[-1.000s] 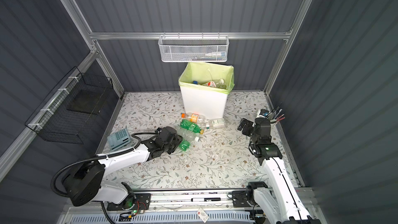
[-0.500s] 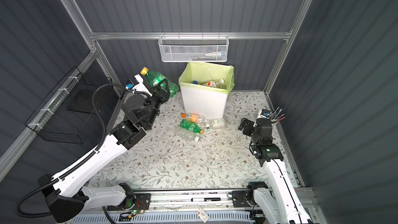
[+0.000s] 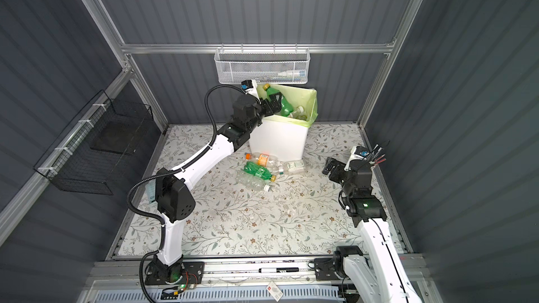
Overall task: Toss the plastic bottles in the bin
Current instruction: 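Lift the green bottle with the left gripper over the bin and release, then grasp a clear green-labelled bottle with the right gripper while the left arm withdraws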
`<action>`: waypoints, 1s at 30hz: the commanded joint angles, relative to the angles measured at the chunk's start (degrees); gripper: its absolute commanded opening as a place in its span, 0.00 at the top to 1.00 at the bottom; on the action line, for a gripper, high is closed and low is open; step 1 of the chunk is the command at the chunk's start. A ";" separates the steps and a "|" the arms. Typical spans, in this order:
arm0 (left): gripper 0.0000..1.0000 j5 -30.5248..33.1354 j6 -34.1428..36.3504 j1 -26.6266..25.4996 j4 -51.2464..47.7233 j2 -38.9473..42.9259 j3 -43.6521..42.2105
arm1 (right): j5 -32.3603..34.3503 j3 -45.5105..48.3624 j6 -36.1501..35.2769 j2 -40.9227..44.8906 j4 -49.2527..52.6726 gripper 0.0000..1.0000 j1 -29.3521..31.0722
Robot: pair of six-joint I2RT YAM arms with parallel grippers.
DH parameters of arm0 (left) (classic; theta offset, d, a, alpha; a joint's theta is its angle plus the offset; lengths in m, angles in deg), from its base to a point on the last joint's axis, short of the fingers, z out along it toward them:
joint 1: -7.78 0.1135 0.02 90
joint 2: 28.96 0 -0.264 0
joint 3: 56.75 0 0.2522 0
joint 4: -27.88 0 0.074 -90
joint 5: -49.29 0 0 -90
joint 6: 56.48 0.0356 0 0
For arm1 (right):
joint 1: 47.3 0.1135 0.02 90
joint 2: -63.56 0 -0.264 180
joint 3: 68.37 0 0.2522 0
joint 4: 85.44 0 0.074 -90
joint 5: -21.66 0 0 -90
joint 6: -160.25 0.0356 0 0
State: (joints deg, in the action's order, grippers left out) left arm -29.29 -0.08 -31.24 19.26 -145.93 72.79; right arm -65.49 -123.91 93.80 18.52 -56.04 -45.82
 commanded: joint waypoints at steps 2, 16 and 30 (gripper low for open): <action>0.00 -1.57 0.73 -0.26 4.04 10.06 -4.45 | -0.42 0.67 1.55 1.61 1.17 0.01 -0.11; 0.00 -0.66 1.30 -0.79 9.26 26.33 -28.70 | -5.25 3.26 17.58 -5.62 -1.60 0.01 1.86; 0.00 10.86 3.20 2.20 -4.40 40.42 -53.92 | 3.23 -2.96 39.77 -31.77 -11.00 0.01 17.30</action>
State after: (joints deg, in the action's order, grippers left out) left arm -21.31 3.09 -30.02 19.50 -108.14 21.43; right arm -66.32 -123.47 128.18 -9.89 -66.24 -29.83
